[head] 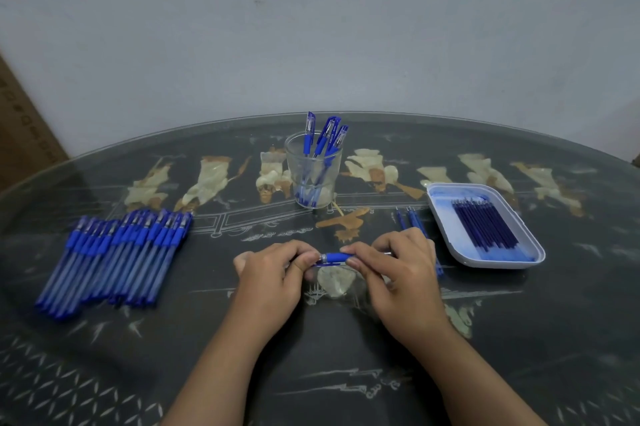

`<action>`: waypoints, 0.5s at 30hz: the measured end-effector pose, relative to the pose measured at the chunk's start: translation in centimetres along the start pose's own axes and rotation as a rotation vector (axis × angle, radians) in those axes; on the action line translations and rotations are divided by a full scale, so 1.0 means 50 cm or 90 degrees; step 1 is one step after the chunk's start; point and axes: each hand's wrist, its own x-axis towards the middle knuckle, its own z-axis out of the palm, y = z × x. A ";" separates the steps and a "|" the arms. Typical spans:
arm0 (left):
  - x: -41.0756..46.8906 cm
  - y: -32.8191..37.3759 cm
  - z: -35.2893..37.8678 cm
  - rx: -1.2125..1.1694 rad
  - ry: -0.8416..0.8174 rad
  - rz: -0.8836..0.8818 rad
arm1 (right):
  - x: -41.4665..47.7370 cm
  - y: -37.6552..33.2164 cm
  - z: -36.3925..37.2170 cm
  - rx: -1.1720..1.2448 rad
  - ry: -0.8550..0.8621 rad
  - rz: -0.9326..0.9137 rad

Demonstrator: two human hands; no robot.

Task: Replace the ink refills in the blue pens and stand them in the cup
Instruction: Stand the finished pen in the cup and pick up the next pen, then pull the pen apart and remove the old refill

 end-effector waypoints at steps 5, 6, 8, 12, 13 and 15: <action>0.001 0.005 -0.003 -0.004 -0.017 -0.028 | 0.001 -0.006 -0.002 -0.031 0.016 -0.031; 0.002 0.005 -0.004 -0.002 -0.018 -0.032 | 0.001 -0.007 -0.003 -0.037 0.018 -0.037; 0.002 0.005 -0.005 -0.001 -0.022 -0.042 | 0.001 -0.010 -0.004 -0.045 0.021 -0.045; 0.003 0.005 -0.005 -0.006 -0.033 -0.060 | 0.003 -0.015 -0.006 -0.062 0.023 -0.054; 0.003 0.004 -0.005 -0.005 -0.034 -0.063 | 0.003 -0.016 -0.007 -0.067 0.022 -0.056; 0.004 0.001 -0.004 -0.004 -0.034 -0.067 | 0.002 -0.018 -0.008 -0.077 0.020 -0.061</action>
